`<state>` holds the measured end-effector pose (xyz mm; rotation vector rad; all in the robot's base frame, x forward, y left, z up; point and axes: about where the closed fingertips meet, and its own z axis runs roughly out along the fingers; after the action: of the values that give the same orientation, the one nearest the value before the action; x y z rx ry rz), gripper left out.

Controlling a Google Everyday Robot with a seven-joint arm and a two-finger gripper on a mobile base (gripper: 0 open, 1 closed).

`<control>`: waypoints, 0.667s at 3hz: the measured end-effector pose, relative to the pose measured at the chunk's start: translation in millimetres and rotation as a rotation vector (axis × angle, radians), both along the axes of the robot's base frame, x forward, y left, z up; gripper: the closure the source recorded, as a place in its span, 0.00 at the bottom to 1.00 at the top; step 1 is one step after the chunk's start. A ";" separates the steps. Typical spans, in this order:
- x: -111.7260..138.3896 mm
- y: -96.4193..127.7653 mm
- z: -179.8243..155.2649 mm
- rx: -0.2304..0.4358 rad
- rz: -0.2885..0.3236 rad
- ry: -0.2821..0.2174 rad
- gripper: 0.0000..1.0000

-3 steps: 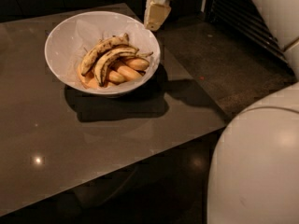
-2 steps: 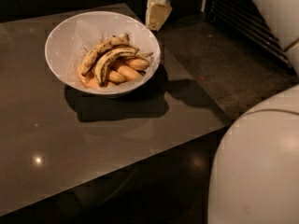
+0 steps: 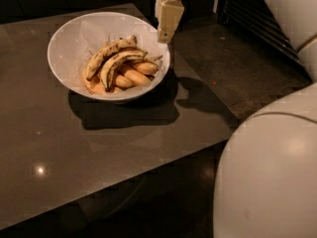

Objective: Pick banana from white bowl

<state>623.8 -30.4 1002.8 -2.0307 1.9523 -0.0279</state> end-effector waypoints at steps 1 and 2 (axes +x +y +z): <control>0.0 0.0 0.0 0.000 0.000 0.000 0.00; 7.1 4.3 1.5 0.023 0.001 -0.029 0.00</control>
Offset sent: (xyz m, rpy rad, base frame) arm 0.0000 0.0000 0.0000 0.0000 0.0000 0.0000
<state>630.9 -26.1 1004.3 -2.0055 1.9261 -0.0348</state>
